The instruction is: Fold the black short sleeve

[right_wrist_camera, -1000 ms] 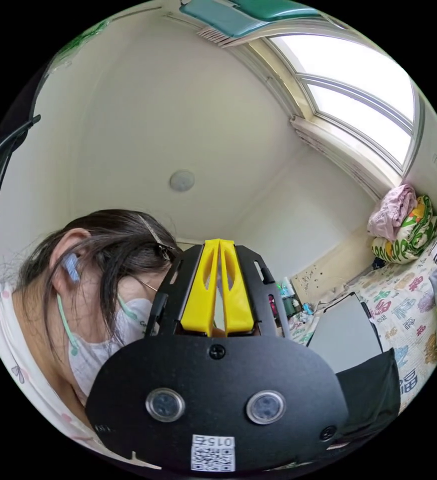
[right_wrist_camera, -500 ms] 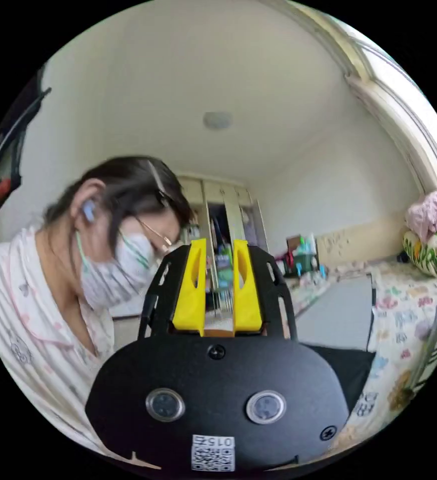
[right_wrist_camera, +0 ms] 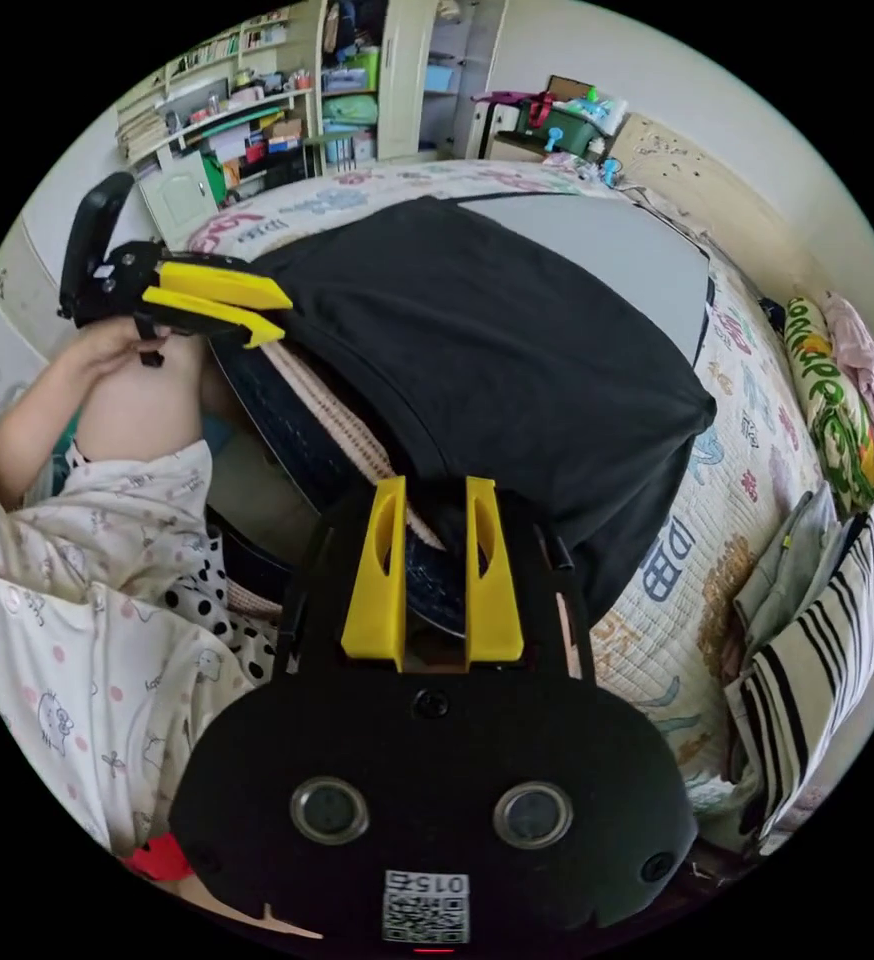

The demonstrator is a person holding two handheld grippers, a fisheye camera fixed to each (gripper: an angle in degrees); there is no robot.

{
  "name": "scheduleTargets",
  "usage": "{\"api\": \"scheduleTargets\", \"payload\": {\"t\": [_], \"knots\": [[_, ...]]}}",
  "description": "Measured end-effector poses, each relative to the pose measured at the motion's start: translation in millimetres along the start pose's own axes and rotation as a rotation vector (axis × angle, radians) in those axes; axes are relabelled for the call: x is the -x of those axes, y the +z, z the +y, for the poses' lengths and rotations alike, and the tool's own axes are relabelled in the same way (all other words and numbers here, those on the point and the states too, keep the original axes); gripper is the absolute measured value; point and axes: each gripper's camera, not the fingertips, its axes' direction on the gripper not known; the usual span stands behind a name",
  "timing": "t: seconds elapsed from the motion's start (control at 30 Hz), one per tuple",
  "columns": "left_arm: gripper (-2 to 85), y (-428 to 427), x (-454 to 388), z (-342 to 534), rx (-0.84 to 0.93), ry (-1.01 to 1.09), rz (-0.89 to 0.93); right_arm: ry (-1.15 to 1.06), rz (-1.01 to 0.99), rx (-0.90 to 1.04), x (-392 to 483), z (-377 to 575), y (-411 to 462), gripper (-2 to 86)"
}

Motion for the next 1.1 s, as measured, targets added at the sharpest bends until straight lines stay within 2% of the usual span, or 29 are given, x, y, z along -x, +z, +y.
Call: {"api": "scheduleTargets", "payload": {"t": [0.07, 0.4, 0.53, 0.63, 0.73, 0.87, 1.1], "knots": [[5.5, 15.5, -13.4, 1.3, 0.052, 0.056, -0.052, -0.021, 0.073, 0.069, -2.7, -16.3, 18.0, 6.4], [3.8, 22.0, -24.9, 18.6, 0.078, 0.024, -0.030, 0.084, 0.022, 0.058, -72.2, -63.9, 8.8, 4.9], [7.9, 6.2, -20.8, 14.1, 0.082, -0.008, 0.043, 0.152, -0.074, 0.011, -120.0, -76.5, -27.4, 9.7], [8.6, -25.3, -4.1, -2.0, -0.039, -0.053, 0.115, 0.323, -0.188, -0.145, -184.9, -46.9, -74.4, 12.1], [8.1, -44.9, 1.0, -50.1, -0.187, -0.050, 0.051, 0.565, -0.219, -0.292, -254.1, 2.1, -100.2, 12.4], [8.5, -12.4, -9.7, -164.3, -0.234, 0.002, 0.064, 0.811, -0.224, -0.277, -320.6, 37.4, -89.6, 13.9], [9.4, 81.3, -55.7, -353.7, -0.155, 0.082, 0.144, 0.887, -0.280, -0.303, -370.5, 25.0, -75.1, 12.2]]}}
